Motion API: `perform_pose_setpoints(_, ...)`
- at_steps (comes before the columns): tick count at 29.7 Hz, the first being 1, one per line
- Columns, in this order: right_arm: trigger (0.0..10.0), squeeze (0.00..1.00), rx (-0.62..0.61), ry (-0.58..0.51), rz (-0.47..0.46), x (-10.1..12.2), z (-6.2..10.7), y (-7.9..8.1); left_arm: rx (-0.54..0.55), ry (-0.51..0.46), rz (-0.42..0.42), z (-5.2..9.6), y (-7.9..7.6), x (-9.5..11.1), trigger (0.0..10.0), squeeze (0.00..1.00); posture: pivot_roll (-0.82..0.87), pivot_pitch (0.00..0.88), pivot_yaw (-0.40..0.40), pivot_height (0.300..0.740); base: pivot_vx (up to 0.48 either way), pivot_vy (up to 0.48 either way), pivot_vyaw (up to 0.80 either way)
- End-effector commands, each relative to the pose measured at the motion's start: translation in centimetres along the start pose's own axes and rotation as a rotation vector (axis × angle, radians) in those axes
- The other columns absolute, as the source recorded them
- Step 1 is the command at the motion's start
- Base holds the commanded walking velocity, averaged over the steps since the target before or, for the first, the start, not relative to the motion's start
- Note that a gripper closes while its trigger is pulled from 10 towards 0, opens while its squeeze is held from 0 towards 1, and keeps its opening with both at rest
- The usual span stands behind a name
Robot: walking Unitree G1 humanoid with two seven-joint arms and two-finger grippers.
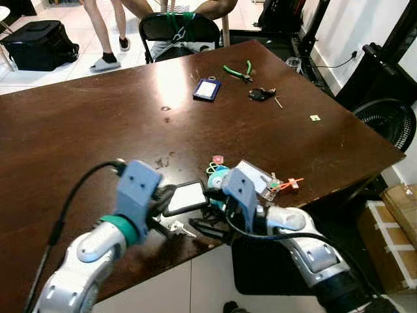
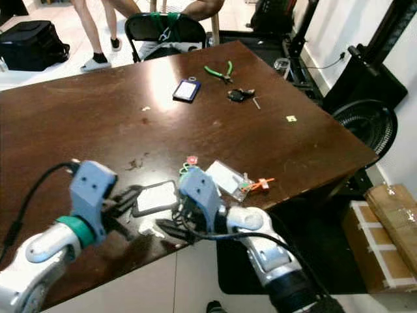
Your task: Hang keys on a hook
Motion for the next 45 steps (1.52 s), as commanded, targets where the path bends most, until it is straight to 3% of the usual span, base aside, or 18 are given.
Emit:
perform_pose_setpoints(1, 10.0, 0.00, 0.022, 0.018, 0.021, -0.3, -0.9, 0.3, 0.032, 0.055, 0.013, 0.3, 0.5, -1.2, 10.0, 0.00, -0.09, 0.094, 0.058, 0.740, 0.000, 0.000, 0.00)
perform_pose_setpoints(10, 10.0, 0.00, 0.021, 0.048, 0.014, -1.0, -1.8, -0.3, 0.056, 0.061, 0.023, 0.2, 0.5, -0.9, 10.0, 0.00, -0.08, 0.095, 0.059, 0.740, 0.000, 0.000, 0.00)
perform_pose_setpoints(18, 10.0, 0.00, 0.030, -0.103, -0.019, 3.4, -3.7, -0.7, 0.093, 0.070, 0.029, -0.1, 1.1, -0.8, 10.0, 0.00, -0.08, 0.089, 0.059, 0.740, 0.000, 0.000, 0.00)
perform_pose_setpoints(31, 10.0, 0.00, 0.079, -0.106, -0.038, 3.4, -6.1, 0.4, 0.110, 0.074, 0.027, -0.2, 1.2, -0.8, 10.0, 0.00, -0.06, 0.075, 0.052, 0.740, 0.000, 0.000, 0.00)
perform_pose_setpoints(36, 10.0, 0.00, 0.181, -0.062, -0.016, 2.4, -5.7, 1.9, 0.117, 0.074, 0.028, 0.1, 1.4, -0.7, 10.0, 0.00, -0.06, 0.075, 0.051, 0.740, 0.000, 0.000, 0.00)
perform_pose_setpoints(38, 10.0, 0.00, 0.234, -0.055, -0.008, 2.2, -4.5, 2.4, 0.120, 0.077, 0.031, 0.2, 1.4, -0.8, 10.0, 0.00, -0.07, 0.071, 0.049, 0.740, 0.000, 0.000, 0.00)
perform_pose_setpoints(45, 10.0, 0.00, 0.251, -0.046, -0.006, 1.6, -3.9, 2.6, 0.111, 0.076, 0.036, 0.1, 1.2, -0.8, 10.0, 0.00, -0.07, 0.069, 0.053, 0.740, 0.000, 0.000, 0.00)
Point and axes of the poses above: a point about 5 cm out from each wrist's last joint towards the gripper, its own z axis pointing back from the gripper into the wrist, its own x axis along the axis of the wrist's last joint, y = z × x, the point moved 3 cm from there along -z, pointing out of the wrist towards the gripper, and after that the axes turned 11 degrees about -z, right-handed, at the moved point
